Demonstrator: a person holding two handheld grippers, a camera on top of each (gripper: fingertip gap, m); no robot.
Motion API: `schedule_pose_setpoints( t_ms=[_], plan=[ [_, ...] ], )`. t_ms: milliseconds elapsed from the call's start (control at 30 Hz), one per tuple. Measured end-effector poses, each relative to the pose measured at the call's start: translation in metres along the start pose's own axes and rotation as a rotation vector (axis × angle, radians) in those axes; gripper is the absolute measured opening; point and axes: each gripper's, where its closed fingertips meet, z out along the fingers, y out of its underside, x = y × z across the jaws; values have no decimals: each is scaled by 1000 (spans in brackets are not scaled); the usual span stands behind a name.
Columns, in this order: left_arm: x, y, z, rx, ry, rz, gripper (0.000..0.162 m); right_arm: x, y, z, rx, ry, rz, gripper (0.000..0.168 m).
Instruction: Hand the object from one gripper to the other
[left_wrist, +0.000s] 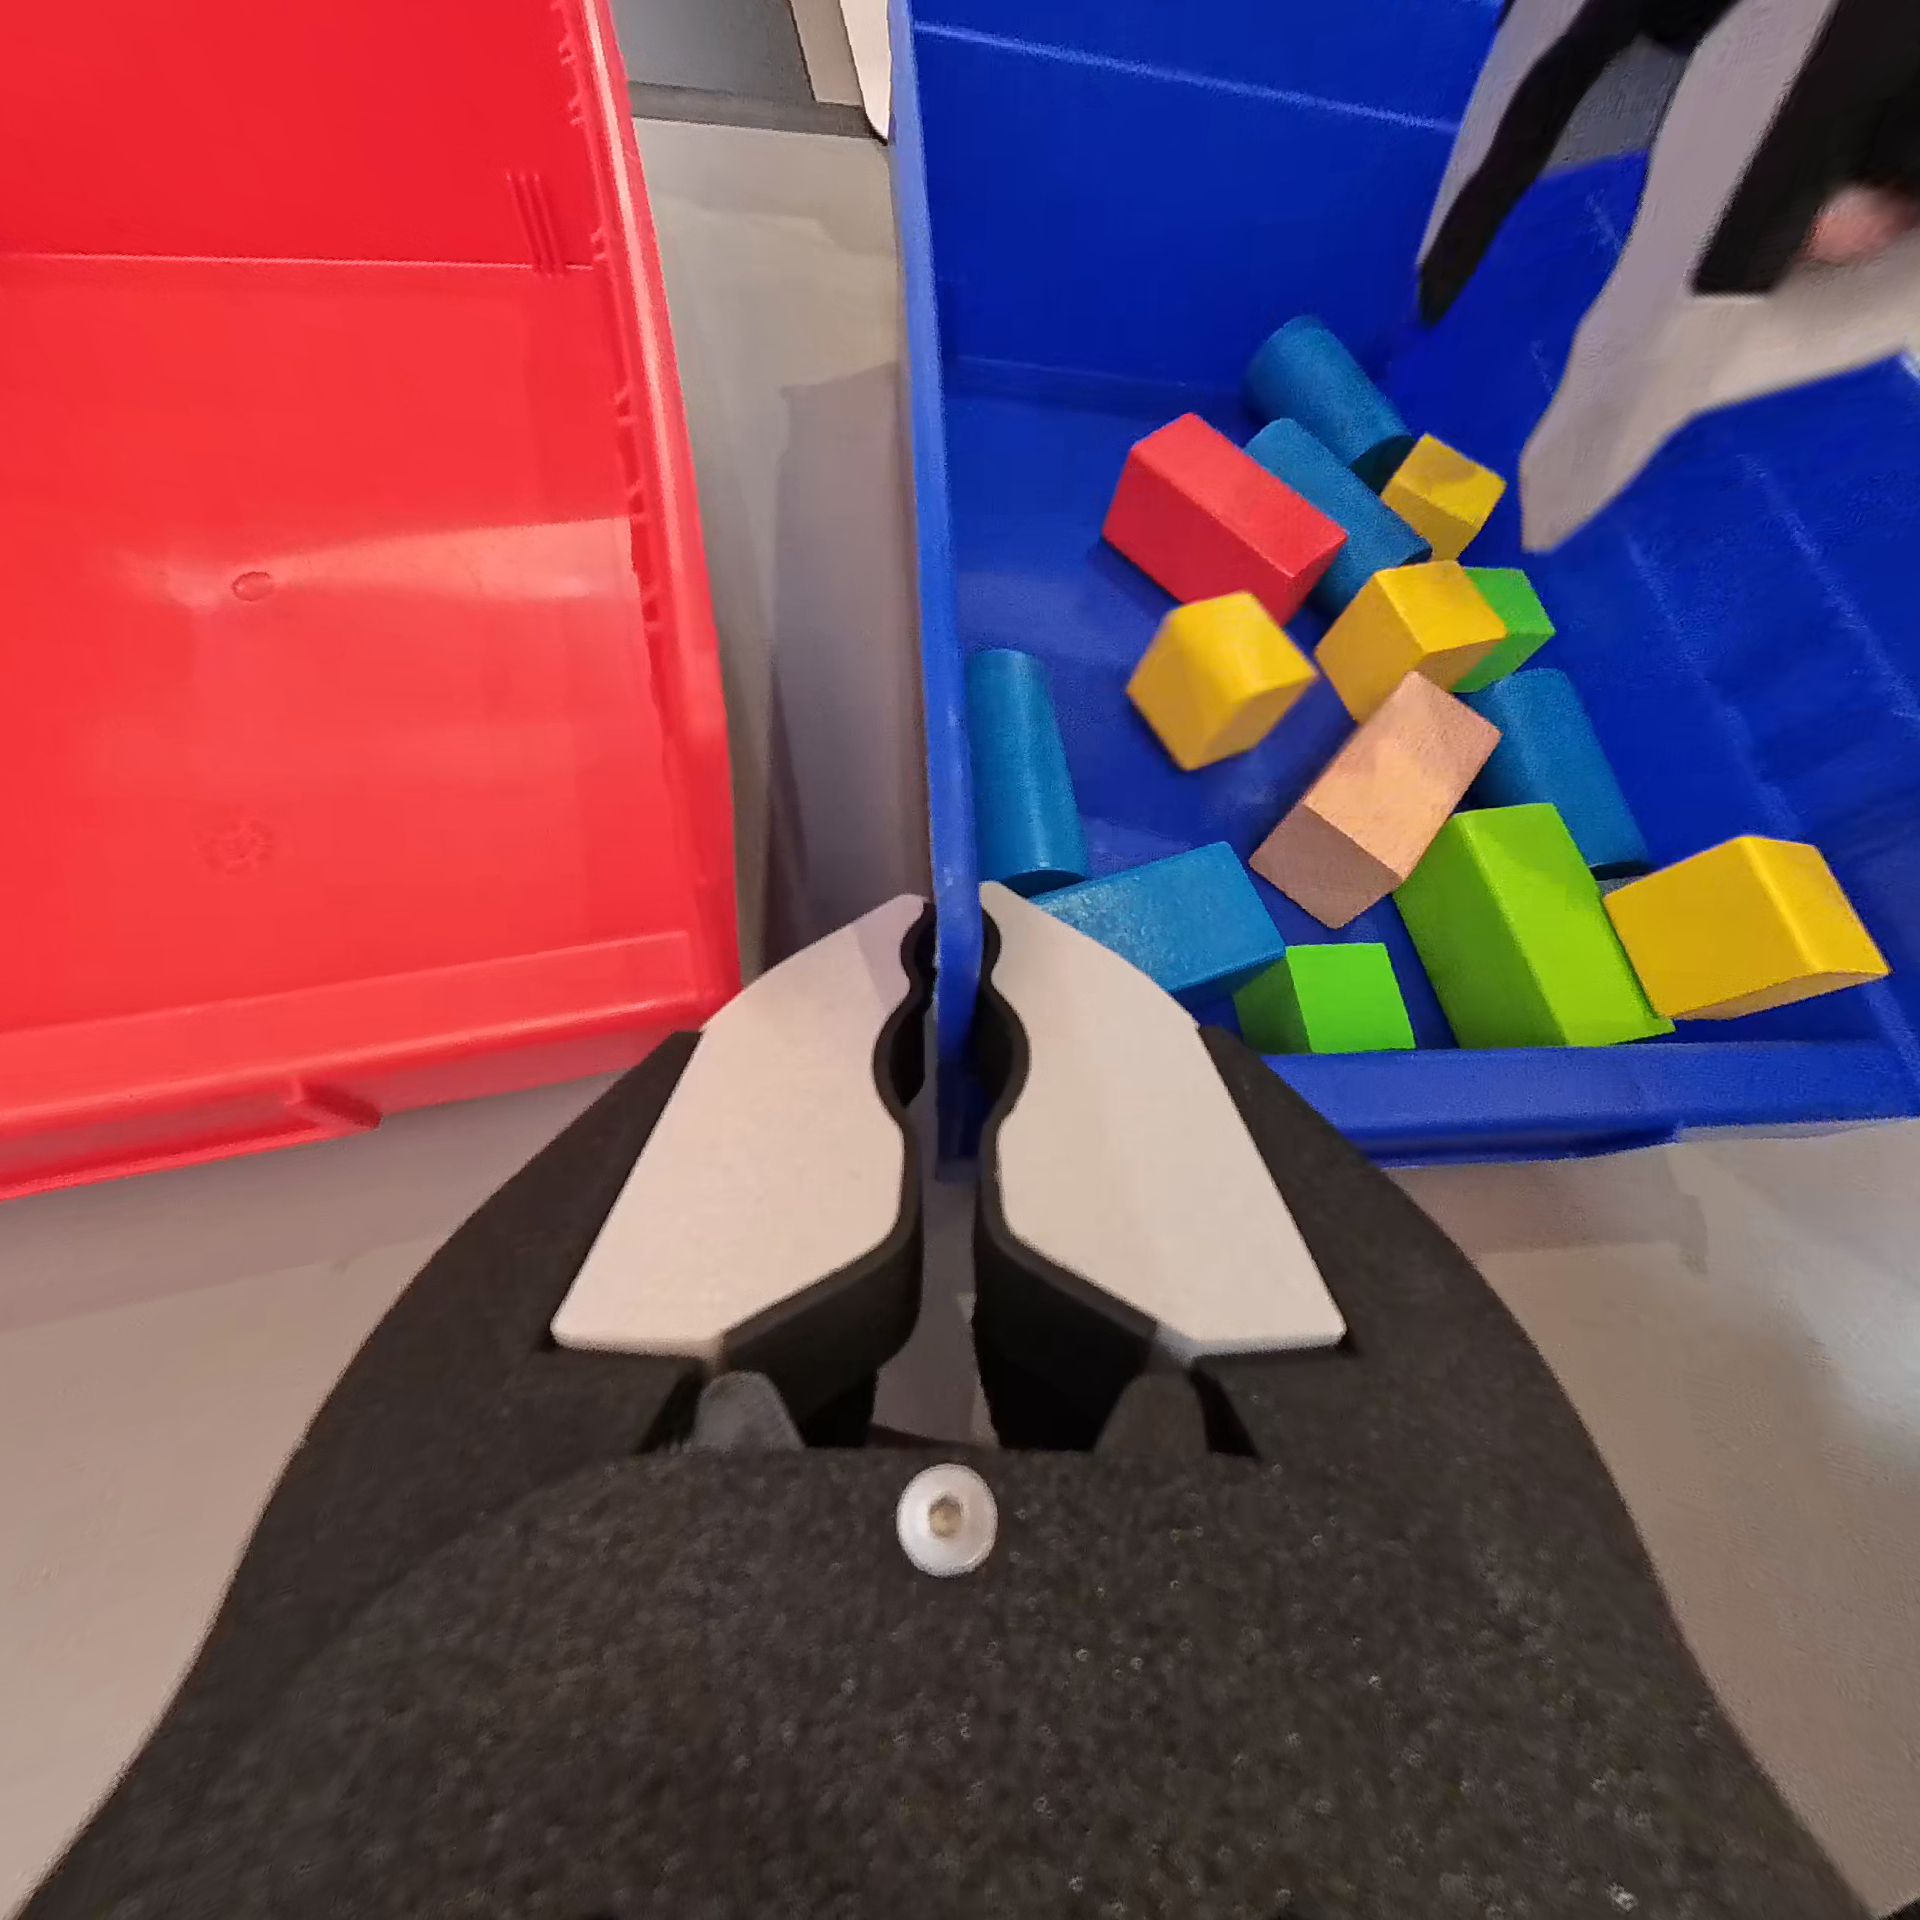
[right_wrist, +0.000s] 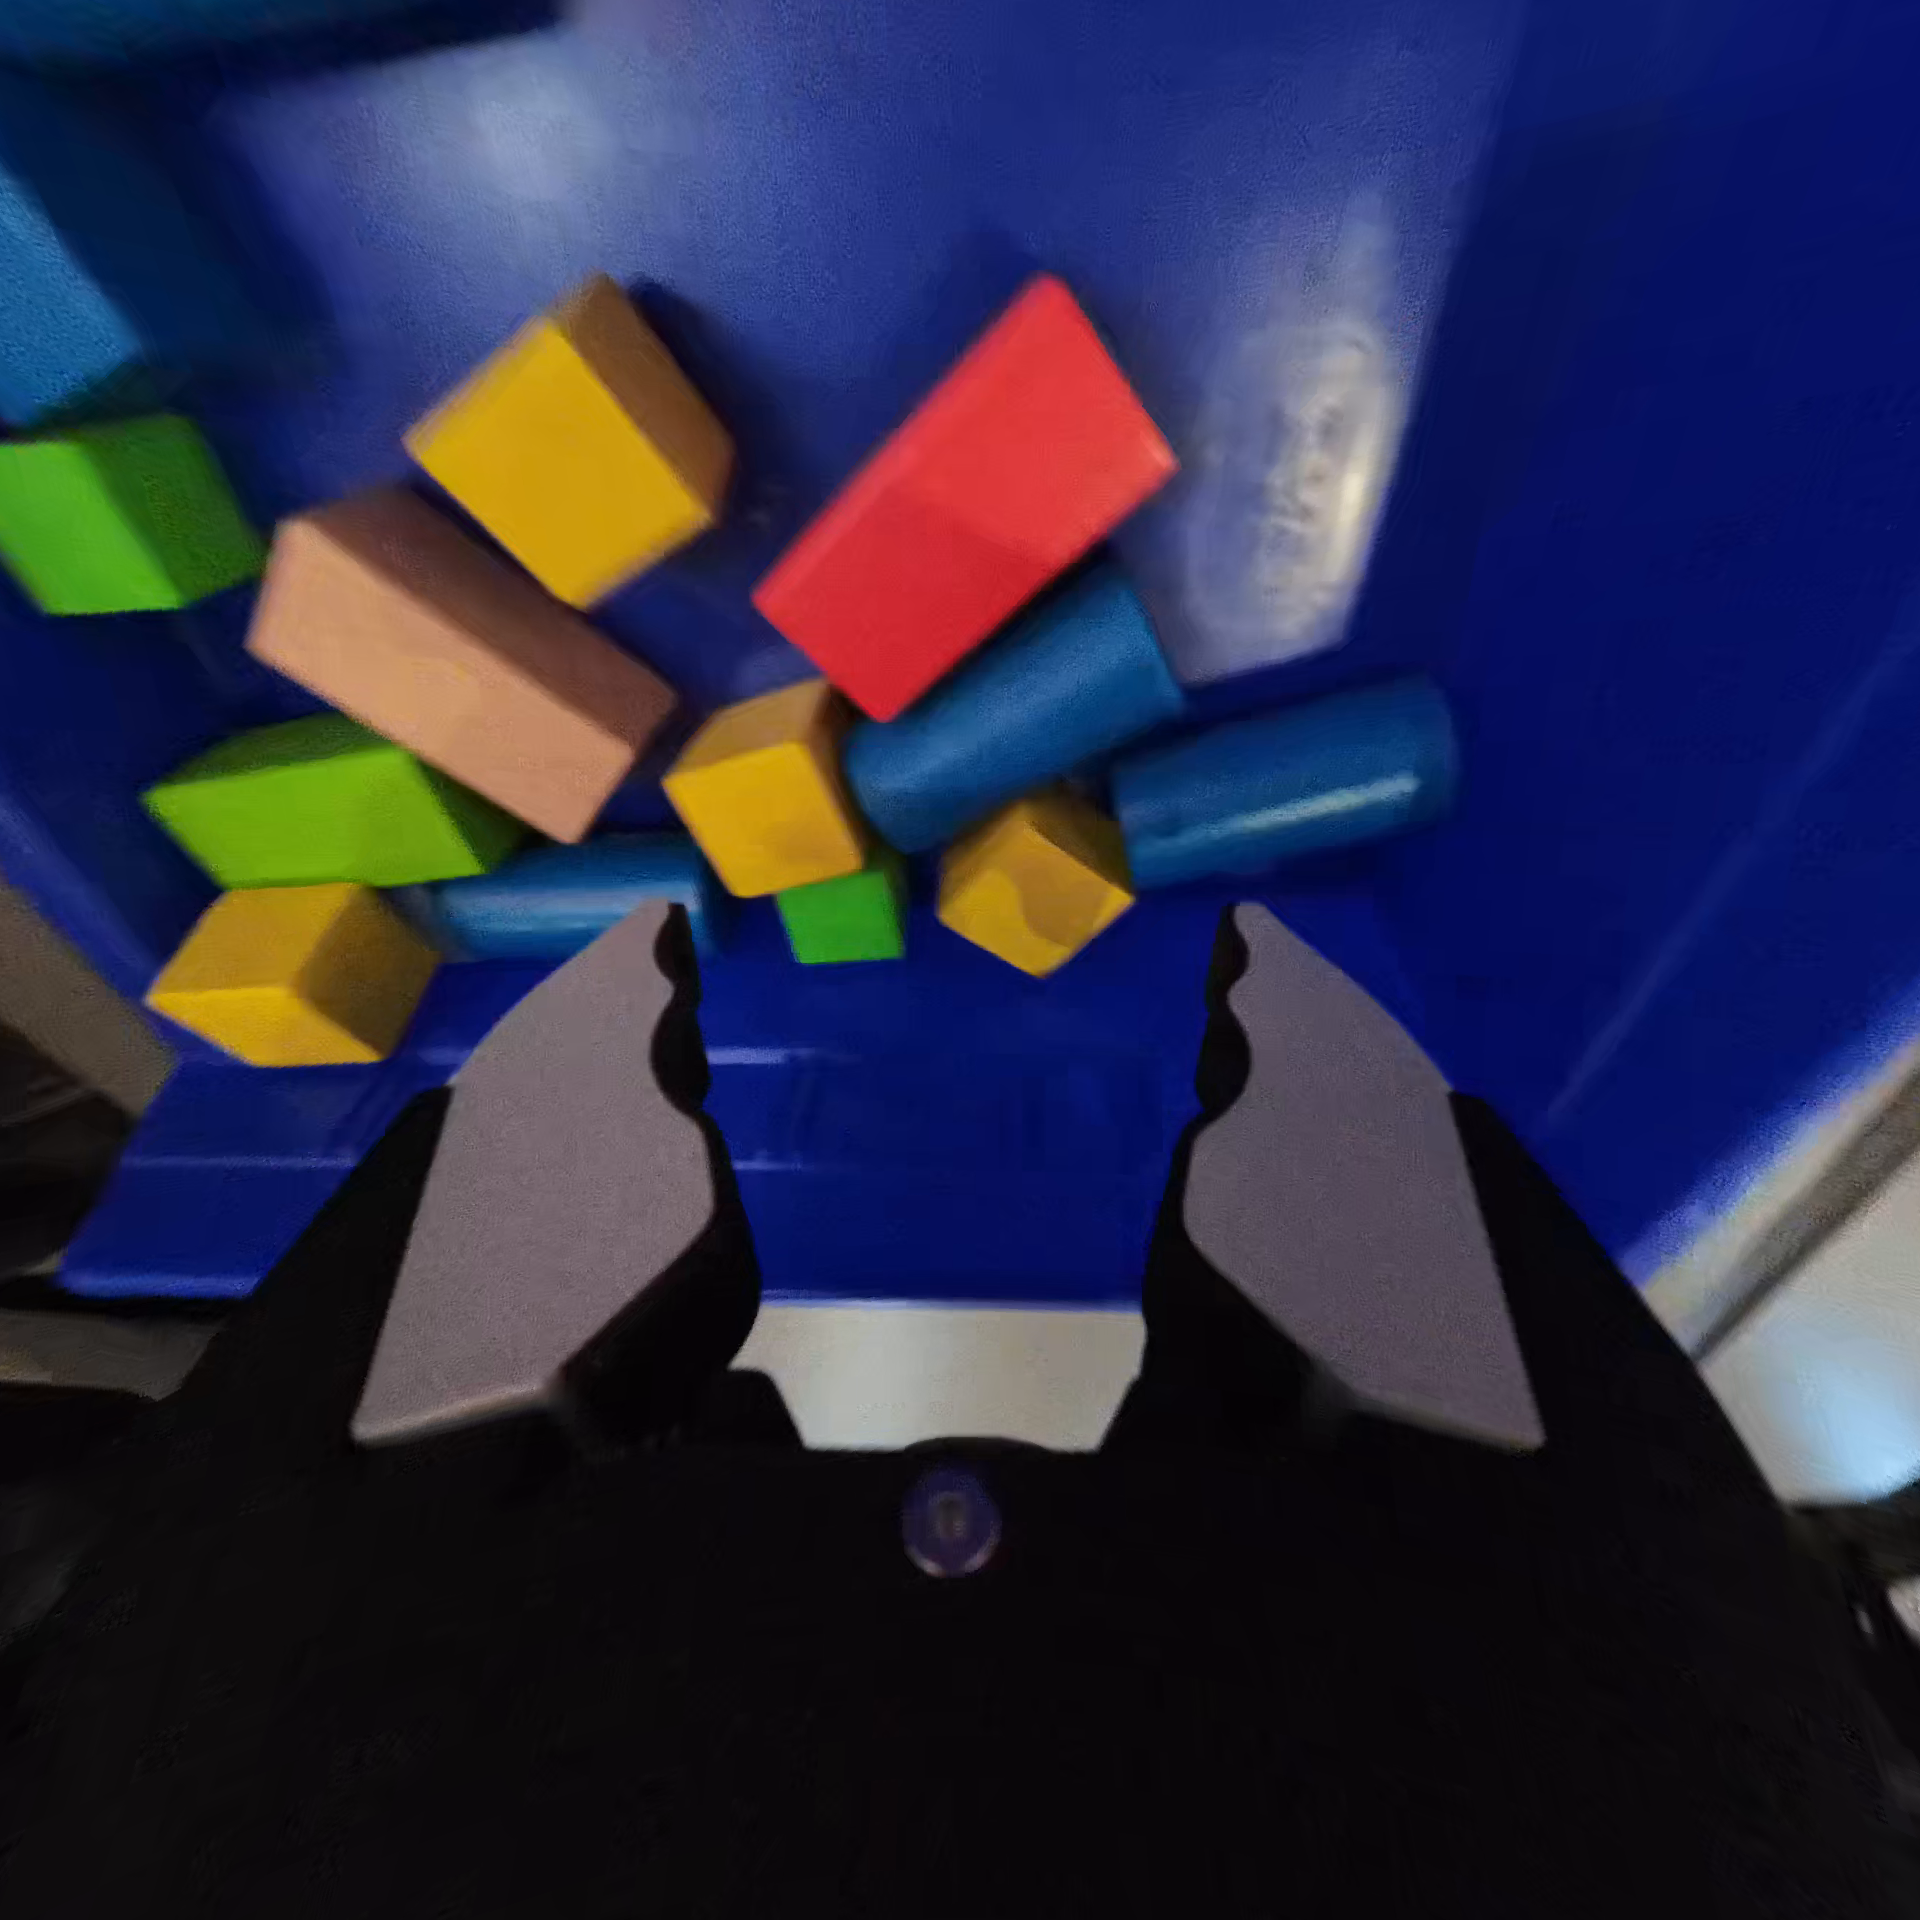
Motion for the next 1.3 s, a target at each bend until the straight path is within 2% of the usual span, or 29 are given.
schedule_pose_setpoints(
  t_ms=[100, 133, 233, 300, 333, 367, 400, 433, 500, 533, 567, 600, 633, 667, 700, 733, 767, 833, 867, 900, 967, 1033, 1067, 1100, 1167, 1200, 1233, 1267, 1300],
  plan=[
    [0, 0, 0, -2, -3, -3, 4, 32, 7, 16, -96, 128, 63, 106],
    [0, 0, 0, -1, -2, -4, 4, 27, 5, 27, -115, 64, 63, 122],
    [0, 0, 1, 0, 2, -4, 3, 12, -7, 38, -65, -105, 142, 136],
    [0, 0, 1, 0, 2, -6, 3, -11, -12, 41, -65, -263, 126, 123],
    [0, 0, 1, 1, 3, -6, 3, -15, -11, 40, -77, -273, 107, 117],
    [0, 0, 1, 1, 3, -7, 3, -23, -12, 37, -71, -323, 103, 102],
    [-1, 0, 0, 1, 2, -7, 4, -33, -13, 33, -56, -379, 100, 96],
    [-2, 0, 0, 1, 0, -8, 4, -44, -13, 26, -32, -436, 62, 99],
    [-3, 0, -1, 1, 3, -13, 3, -64, -19, 8, 96, -500, -34, 135],
    [-3, 0, -1, 1, 5, -18, 4, -69, -20, -3, 153, -527, -45, 143],
    [-3, 0, -1, 1, 6, -20, 4, -74, -21, -16, 211, -560, -51, 143],
    [-3, 0, -1, 2, 7, -21, 4, -83, -24, -37, 300, -636, -81, 133],
    [-3, 0, -1, 2, 9, -23, 4, -108, -26, -77, 440, -872, -154, 76],
    [-3, 0, -1, 2, 9, -22, 4, -119, -32, -111, 584, -1029, -175, 62],
    [-3, 0, -1, 2, 7, -22, 4, -104, -45, -107, 634, -912, -93, 66],
    [-3, 0, -1, 2, 7, -24, 4, -79, -49, -82, 579, -685, -11, 81],
    [-3, 0, -1, 2, 7, -24, 4, -69, -44, -65, 494, -561, -26, 87],
    [-3, 0, -1, 3, 11, -24, 4, -80, -42, -53, 443, -561, -78, 87],
    [-3, 0, -1, 4, 12, -25, 4, -77, -44, -45, 424, -513, -69, 79],
    [-3, 0, -1, 3, 11, -24, 4, -67, -43, -31, 376, -403, -64, 79],
    [-3, 0, -1, 3, 11, -23, 4, -45, -41, -6, 279, -138, -126, 99],
    [-3, 0, -1, 4, 12, -22, 4, -40, -45, 15, 225, -30, -184, 100],
    [-3, 0, -1, 4, 13, -22, 4, -36, -47, 26, 190, -9, -194, 109],
    [-3, 0, -1, 3, 12, -22, 4, -39, -51, 29, 179, -80, -136, 108],
    [-3, 0, -1, 3, 10, -23, 4, -59, -45, 33, 119, -313, -14, 88],
    [-3, 0, -1, 3, 10, -23, 4, -68, -46, 31, 126, -356, 0, 97],
    [-3, 0, -1, 3, 12, -24, 4, -88, -35, 27, 70, -469, -43, 93],
    [-2, 0, 0, 2, 17, -26, 4, -107, -31, 21, 44, -560, -78, 116],
    [-2, 0, 0, 2, 23, -30, 4, -111, -28, 20, 35, -552, -137, 118]
  ],
)
